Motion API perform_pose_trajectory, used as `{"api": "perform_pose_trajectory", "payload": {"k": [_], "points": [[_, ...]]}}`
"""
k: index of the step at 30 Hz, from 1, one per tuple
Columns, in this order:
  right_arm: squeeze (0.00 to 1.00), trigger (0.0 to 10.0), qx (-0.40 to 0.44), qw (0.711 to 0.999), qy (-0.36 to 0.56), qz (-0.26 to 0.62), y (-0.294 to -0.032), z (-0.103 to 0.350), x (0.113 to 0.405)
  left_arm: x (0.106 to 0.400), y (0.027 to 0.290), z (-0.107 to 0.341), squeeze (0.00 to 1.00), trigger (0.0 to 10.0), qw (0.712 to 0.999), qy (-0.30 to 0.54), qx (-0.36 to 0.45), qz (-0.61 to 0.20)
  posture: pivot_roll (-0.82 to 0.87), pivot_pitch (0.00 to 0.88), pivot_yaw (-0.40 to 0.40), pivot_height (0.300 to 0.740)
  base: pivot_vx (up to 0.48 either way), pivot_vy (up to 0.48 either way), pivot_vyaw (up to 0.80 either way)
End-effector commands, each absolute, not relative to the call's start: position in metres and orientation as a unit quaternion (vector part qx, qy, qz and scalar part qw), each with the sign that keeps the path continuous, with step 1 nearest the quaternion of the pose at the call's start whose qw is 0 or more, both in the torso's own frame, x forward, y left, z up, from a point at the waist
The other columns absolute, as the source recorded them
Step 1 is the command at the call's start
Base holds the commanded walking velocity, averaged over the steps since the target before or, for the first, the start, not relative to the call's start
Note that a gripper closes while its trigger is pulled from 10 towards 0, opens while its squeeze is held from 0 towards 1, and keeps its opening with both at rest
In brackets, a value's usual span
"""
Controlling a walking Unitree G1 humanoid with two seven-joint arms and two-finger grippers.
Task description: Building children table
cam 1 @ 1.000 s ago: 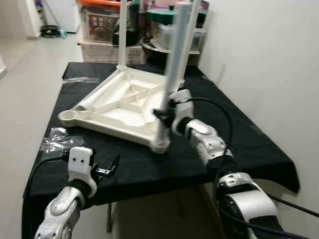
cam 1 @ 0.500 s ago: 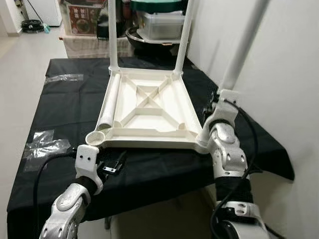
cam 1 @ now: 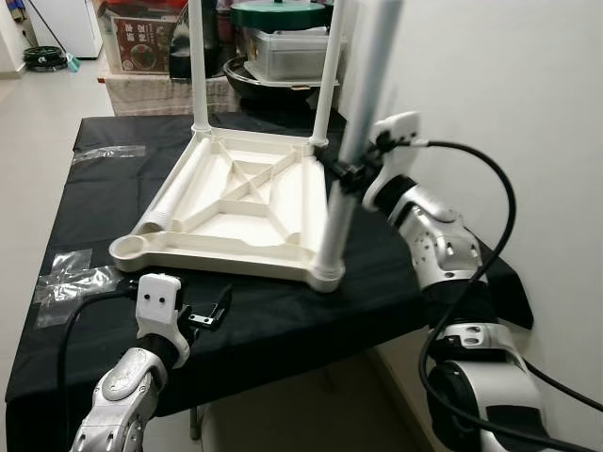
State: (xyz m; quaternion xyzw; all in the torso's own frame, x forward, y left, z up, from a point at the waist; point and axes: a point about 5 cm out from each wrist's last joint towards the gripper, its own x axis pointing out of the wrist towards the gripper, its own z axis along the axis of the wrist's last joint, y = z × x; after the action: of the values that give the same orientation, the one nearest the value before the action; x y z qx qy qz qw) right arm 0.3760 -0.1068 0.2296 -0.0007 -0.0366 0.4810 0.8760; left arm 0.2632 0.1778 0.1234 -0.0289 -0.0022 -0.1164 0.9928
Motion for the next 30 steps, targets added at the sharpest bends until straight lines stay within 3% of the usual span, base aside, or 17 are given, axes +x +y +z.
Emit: {"api": "perform_pose_trajectory", "payload": {"k": [1, 5, 6, 7, 8, 9, 12, 14, 15, 16, 18, 19, 22, 24, 25, 27, 30], "points": [[0.0, 10.0, -0.005, 0.838, 0.001, 0.546, -0.093, 0.209, 0.368, 0.263, 0.181, 0.122, 0.0, 10.0, 0.994, 0.002, -0.018, -0.109, 0.09, 0.0, -0.148, 0.74, 0.0, 0.0, 0.0], [0.0, 9.3, -0.018, 0.807, 0.008, 0.59, -0.077, 0.201, 0.36, 0.261, 0.182, 0.121, 0.0, 10.0, 0.994, 0.003, -0.017, -0.106, 0.09, 0.0, -0.148, 0.74, 0.0, 0.0, 0.0], [0.0, 4.6, -0.014, 0.797, 0.007, 0.603, -0.069, 0.2, 0.359, 0.26, 0.183, 0.121, 0.0, 10.0, 0.994, 0.004, -0.017, -0.104, 0.1, 0.0, -0.15, 0.74, 0.0, 0.0, 0.0], [0.0, 4.6, -0.014, 0.797, 0.007, 0.603, -0.069, 0.2, 0.359, 0.26, 0.183, 0.121, 0.0, 10.0, 0.994, 0.004, -0.017, -0.104, 0.1, 0.0, -0.15, 0.74, 0.0, 0.0, 0.0], [0.0, 0.0, -0.012, 0.803, 0.007, 0.595, -0.06, 0.198, 0.361, 0.259, 0.182, 0.12, 0.0, 10.0, 0.994, 0.004, -0.017, -0.104, 0.1, 0.0, -0.151, 0.74, 0.0, 0.0, 0.0], [0.0, 0.0, -0.012, 0.803, 0.007, 0.595, -0.06, 0.198, 0.361, 0.259, 0.182, 0.12, 0.0, 10.0, 0.994, 0.004, -0.017, -0.104, 0.1, 0.0, -0.151, 0.74, 0.0, 0.0, 0.0], [0.0, 0.0, 0.026, 0.852, -0.012, 0.523, -0.051, 0.198, 0.371, 0.258, 0.184, 0.121, 0.0, 10.0, 0.995, 0.004, -0.016, -0.101, 0.1, 0.0, -0.15, 0.74, 0.0, 0.0, 0.0], [0.0, 0.0, 0.026, 0.852, -0.012, 0.523, -0.051, 0.198, 0.371, 0.258, 0.184, 0.121, 0.0, 10.0, 0.995, 0.004, -0.016, -0.101, 0.1, 0.0, -0.15, 0.74, 0.0, 0.0, 0.0], [0.0, 0.0, 0.039, 0.868, -0.02, 0.495, -0.053, 0.198, 0.373, 0.258, 0.184, 0.121, 0.0, 10.0, 0.995, 0.004, -0.016, -0.101, 0.09, 0.0, -0.146, 0.74, 0.0, 0.0, 0.0], [0.0, 0.0, 0.034, 0.922, -0.028, 0.385, -0.066, 0.195, 0.379, 0.259, 0.182, 0.119, 0.0, 10.0, 0.994, 0.006, -0.017, -0.105, 0.08, 0.0, -0.138, 0.74, 0.0, 0.0, 0.0], [0.0, 0.0, 0.034, 0.922, -0.028, 0.385, -0.066, 0.195, 0.379, 0.259, 0.182, 0.119, 0.0, 10.0, 0.994, 0.006, -0.017, -0.105, 0.08, 0.0, -0.138, 0.74, 0.0, 0.0, 0.0], [0.0, 0.0, 0.023, 0.97, -0.025, 0.24, -0.087, 0.191, 0.383, 0.259, 0.179, 0.119, 0.0, 10.0, 0.994, 0.007, -0.019, -0.108, 0.07, 0.0, -0.135, 0.74, 0.0, 0.0, 0.0], [0.0, 0.0, 0.028, 0.988, -0.02, 0.152, -0.102, 0.188, 0.384, 0.259, 0.179, 0.118, 0.0, 10.0, 0.994, 0.007, -0.02, -0.108, 0.07, 0.0, -0.135, 0.74, 0.0, 0.0, 0.0], [0.0, 0.0, 0.028, 0.988, -0.02, 0.152, -0.102, 0.188, 0.384, 0.259, 0.179, 0.118, 0.0, 10.0, 0.994, 0.007, -0.02, -0.108, 0.07, 0.0, -0.135, 0.74, 0.0, 0.0, 0.0], [0.0, 0.0, -0.007, 0.997, -0.029, 0.072, -0.12, 0.185, 0.375, 0.259, 0.179, 0.118, 0.0, 10.0, 0.994, 0.008, -0.02, -0.109, 0.06, 0.0, -0.13, 0.74, 0.0, 0.0, 0.0], [0.0, 0.0, -0.007, 0.997, -0.029, 0.072, -0.12, 0.185, 0.375, 0.259, 0.179, 0.118, 0.0, 10.0, 0.994, 0.008, -0.02, -0.109, 0.06, 0.0, -0.13, 0.74, 0.0, 0.0, 0.0], [0.0, 0.0, -0.046, 0.997, -0.065, -0.024, -0.14, 0.185, 0.345, 0.259, 0.178, 0.117, 0.0, 10.0, 0.993, 0.01, -0.021, -0.111, 0.04, 0.0, -0.122, 0.74, 0.0, 0.0, 0.0]]}}
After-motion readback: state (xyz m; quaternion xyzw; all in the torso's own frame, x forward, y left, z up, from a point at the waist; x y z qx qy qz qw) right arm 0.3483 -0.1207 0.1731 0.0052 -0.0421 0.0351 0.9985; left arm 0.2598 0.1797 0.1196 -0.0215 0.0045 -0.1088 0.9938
